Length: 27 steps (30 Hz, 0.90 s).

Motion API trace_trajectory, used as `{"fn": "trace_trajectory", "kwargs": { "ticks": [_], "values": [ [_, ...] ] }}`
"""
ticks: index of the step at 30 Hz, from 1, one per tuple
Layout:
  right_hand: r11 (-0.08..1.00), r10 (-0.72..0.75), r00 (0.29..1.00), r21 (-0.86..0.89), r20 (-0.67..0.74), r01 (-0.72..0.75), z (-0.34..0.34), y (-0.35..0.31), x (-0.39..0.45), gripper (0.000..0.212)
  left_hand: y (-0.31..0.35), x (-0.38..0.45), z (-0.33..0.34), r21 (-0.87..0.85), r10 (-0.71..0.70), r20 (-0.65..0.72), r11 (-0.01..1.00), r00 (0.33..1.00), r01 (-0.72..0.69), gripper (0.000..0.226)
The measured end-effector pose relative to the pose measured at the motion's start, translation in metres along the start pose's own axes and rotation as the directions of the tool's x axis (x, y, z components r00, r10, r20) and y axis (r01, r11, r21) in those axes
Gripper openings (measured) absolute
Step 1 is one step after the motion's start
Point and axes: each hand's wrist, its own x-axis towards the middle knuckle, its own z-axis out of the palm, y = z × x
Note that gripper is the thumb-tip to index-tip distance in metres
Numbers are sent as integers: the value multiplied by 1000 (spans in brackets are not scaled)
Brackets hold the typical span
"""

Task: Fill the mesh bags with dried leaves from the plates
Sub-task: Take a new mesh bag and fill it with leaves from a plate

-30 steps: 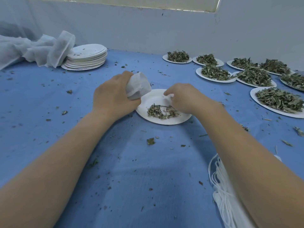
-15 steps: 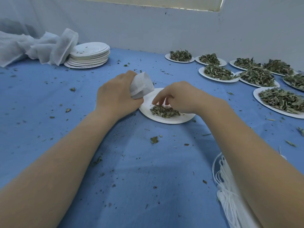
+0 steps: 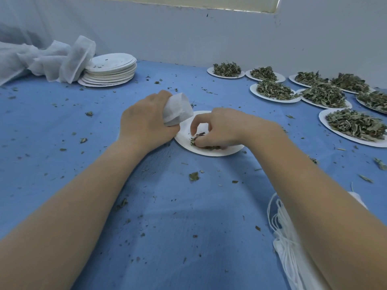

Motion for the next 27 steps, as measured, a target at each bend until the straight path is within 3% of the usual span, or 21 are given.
{"fn": "trace_trajectory", "kwargs": {
  "ticks": [8, 12, 16, 23, 27],
  "values": [
    [996, -46, 992, 68, -120, 55, 5, -8, 2, 9, -1, -1, 3, 16, 35, -39, 999, 999, -34, 39],
    [966, -1, 983, 253, -181, 48, 1, -1, -1, 8, -1, -1, 2, 36, 55, -15, 998, 998, -54, 40],
    [907, 63, 930, 410, -361, 97, -22, 12, -10, 14, 1, -1, 1, 84, 90, -3, 992, 996, -89, 41],
    [938, -120, 879, 238, -462, 253, -29, -3, -15, 15, 10, 0, 0, 93, 160, -32, 983, 987, -157, 40],
    [929, -212, 859, 177, -465, 325, -26, -6, -14, 14, 15, -1, 0, -24, 90, -56, 996, 994, -91, 38]
  ]
}}
